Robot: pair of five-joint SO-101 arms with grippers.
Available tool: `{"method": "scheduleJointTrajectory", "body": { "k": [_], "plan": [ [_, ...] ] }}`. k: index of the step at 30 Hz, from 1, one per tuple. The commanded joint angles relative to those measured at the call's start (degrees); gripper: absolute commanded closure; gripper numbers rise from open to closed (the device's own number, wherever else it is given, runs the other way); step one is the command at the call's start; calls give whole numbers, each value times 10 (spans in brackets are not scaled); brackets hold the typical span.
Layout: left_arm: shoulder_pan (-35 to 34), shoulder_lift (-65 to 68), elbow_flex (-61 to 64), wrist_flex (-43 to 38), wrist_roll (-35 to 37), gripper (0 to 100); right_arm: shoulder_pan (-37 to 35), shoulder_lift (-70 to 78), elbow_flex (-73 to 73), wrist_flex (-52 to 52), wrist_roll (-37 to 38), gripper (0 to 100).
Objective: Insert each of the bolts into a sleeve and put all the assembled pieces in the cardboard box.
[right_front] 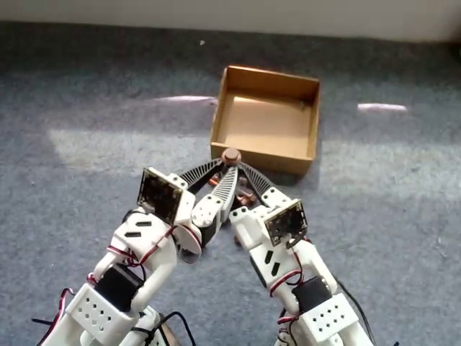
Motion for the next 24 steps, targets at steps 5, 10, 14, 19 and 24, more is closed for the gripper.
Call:
{"method": "scheduleJointTrajectory", "body": {
  "k": [5,10,14,19,24],
  "plan": [
    [16,-6,-23,36,-7,864,15,-10,56,-18,4,994],
    [16,-6,-23,37,-7,862,39,-10,56,-18,3,994],
    [15,-10,-23,38,-20,862,50,-10,56,-18,2,994],
    [15,-11,-42,82,-54,866,56,-7,56,-18,3,994],
    [-11,-11,-40,92,-55,899,87,-10,56,16,4,994]
  ]
}}
